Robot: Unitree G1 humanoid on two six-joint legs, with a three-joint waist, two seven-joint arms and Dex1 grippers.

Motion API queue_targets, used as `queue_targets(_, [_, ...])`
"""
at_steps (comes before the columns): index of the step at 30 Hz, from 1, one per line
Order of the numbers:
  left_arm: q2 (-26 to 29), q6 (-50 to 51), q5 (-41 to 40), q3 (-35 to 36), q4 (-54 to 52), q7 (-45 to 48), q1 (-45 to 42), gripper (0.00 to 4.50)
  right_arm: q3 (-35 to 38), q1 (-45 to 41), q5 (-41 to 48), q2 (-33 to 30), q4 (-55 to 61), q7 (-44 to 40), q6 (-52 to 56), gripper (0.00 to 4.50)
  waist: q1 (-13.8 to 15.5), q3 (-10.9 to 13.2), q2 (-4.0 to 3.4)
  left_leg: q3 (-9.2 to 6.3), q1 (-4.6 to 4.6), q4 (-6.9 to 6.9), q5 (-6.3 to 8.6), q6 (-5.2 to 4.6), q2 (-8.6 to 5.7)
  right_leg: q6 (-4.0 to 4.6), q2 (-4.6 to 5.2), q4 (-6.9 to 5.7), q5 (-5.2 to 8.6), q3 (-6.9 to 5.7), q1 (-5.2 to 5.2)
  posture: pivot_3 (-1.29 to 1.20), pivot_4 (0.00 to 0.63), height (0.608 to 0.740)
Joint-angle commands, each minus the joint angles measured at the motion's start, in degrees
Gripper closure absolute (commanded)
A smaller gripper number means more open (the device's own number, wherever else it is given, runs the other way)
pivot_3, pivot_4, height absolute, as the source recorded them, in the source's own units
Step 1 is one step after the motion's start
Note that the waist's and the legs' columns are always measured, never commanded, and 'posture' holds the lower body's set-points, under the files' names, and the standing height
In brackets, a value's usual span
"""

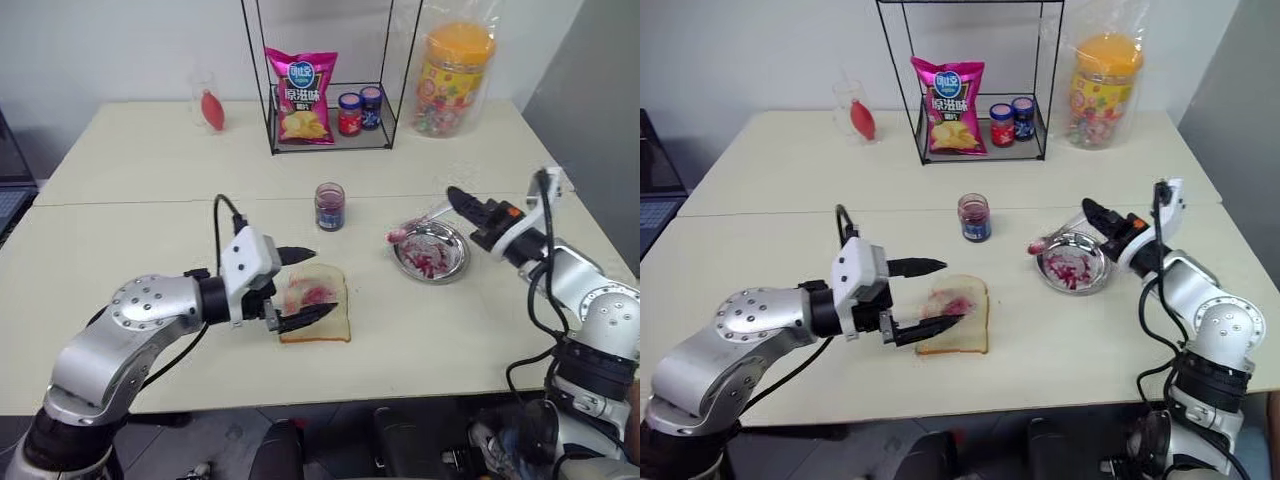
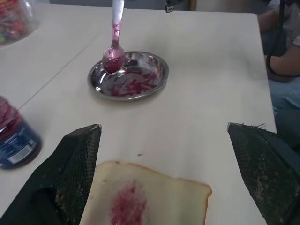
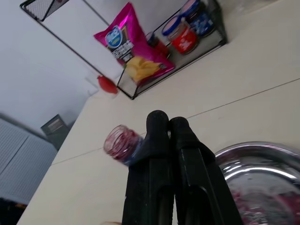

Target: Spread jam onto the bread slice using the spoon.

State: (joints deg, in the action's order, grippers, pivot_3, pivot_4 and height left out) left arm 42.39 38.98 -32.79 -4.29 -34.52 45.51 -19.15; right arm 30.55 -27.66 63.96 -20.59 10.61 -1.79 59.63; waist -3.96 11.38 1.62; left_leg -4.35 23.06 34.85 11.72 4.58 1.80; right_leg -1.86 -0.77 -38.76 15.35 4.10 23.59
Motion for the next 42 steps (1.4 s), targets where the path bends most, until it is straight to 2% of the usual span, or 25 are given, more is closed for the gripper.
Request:
queue_targets(1, [-4.4, -0.1, 4.7, -8.2, 3.7, -0.3, -9.3, 0.0, 2.9, 2.5, -3.1, -2.9, -4.2, -3.6, -6.1, 4.48, 0.4, 0.0, 0.02, -0.01, -0.01, 0.02, 0.0, 0.0, -0.01, 0.0, 0.0, -0.02, 0.01, -0.01, 0.0, 0.0, 0.15, 0.74])
queue_targets(8, [-9.4, -3.4, 10.8, -15.2, 10.1, 0.9, -14.9, 0.0, 2.5, 1.6, -8.8, -5.9, -15.2, -8.9, -12.9, 4.48, 0.2, 0.0, 0.01, 0.11, -0.07, 0.05, 0.0, 0.0, -0.05, -0.05, 0.01, -0.04, -0.03, 0.13, -0.04, 0.0, 0.15, 0.74])
queue_targets(16, [-13.4, -5.0, 14.1, -16.5, 13.9, 1.2, -17.1, 0.0, 0.5, 0.1, -10.6, -6.2, -22.0, -12.2, -13.2, 4.48, 0.3, 0.0, 0.0, 0.1, -0.08, 0.06, -0.01, 0.0, -0.05, -0.05, 0.0, -0.1, -0.02, 0.13, -0.04, 0.0, 0.15, 0.74])
queue_targets(23, [-14.8, -4.5, 15.1, -16.1, 14.0, 1.4, -17.6, 0.0, -1.9, 1.1, -13.1, -6.6, -22.0, -14.6, -12.9, 4.48, 0.4, 0.0, -0.01, 0.09, -0.1, 0.1, -0.01, 0.0, -0.06, -0.07, 0.0, -0.12, -0.04, 0.12, -0.07, 0.0, 0.15, 0.74])
queue_targets(25, [-15.3, -4.5, 15.4, -16.1, 14.2, 1.2, -17.9, 0.0, -2.5, 1.5, -14.4, -6.8, -21.8, -14.7, -13.4, 4.05, 0.4, 0.0, -0.01, 0.08, -0.1, 0.1, -0.01, 0.0, -0.06, -0.07, 0.0, -0.12, -0.04, 0.12, -0.07, 0.0, 0.15, 0.74])
queue_targets(26, [-15.6, -4.5, 15.6, -16.0, 14.3, 1.2, -18.0, 0.0, -2.6, 1.6, -14.8, -6.8, -21.8, -14.9, -13.6, 3.97, 0.4, 0.0, 0.0, 0.08, -0.1, 0.11, -0.01, 0.0, -0.06, -0.07, 0.0, -0.12, -0.04, 0.12, -0.08, 0.0, 0.15, 0.74])
queue_targets(32, [-16.6, -4.8, 16.3, -16.0, 14.9, 1.2, -18.5, 0.0, -2.7, 2.0, -16.8, -6.9, -21.1, -15.4, -14.3, 2.68, 0.5, 0.0, -0.01, 0.08, -0.1, 0.12, -0.01, 0.0, -0.06, -0.08, 0.01, -0.13, -0.04, 0.12, -0.08, 0.0, 0.15, 0.74])
queue_targets(36, [-16.5, -5.4, 16.8, -15.7, 15.5, 1.5, -18.6, 0.0, -4.4, 2.9, -19.3, -7.5, -19.5, -17.0, -16.0, 1.66, 0.5, 0.0, -0.01, 0.08, -0.09, 0.12, -0.01, 0.0, -0.06, -0.08, 0.01, -0.13, -0.04, 0.12, -0.08, 0.0, 0.15, 0.74])
queue_targets(41, [-16.8, -5.5, 17.0, -15.3, 15.6, 1.1, -18.5, 0.0, -9.4, 4.5, -26.6, -8.9, -17.4, -19.7, -22.2, 0.73, 0.5, 0.0, -0.01, 0.08, -0.1, 0.12, -0.01, 0.0, -0.06, -0.08, 0.01, -0.13, -0.04, 0.12, -0.08, 0.0, 0.15, 0.74])
queue_targets(42, [-16.9, -5.5, 17.0, -15.2, 15.6, 1.0, -18.4, 0.0, -10.0, 4.7, -27.4, -9.0, -17.0, -20.3, -23.3, 0.73, 0.5, 0.0, -0.01, 0.09, -0.1, 0.12, -0.01, 0.0, -0.06, -0.08, 0.01, -0.13, -0.04, 0.12, -0.08, 0.0, 0.15, 0.74])
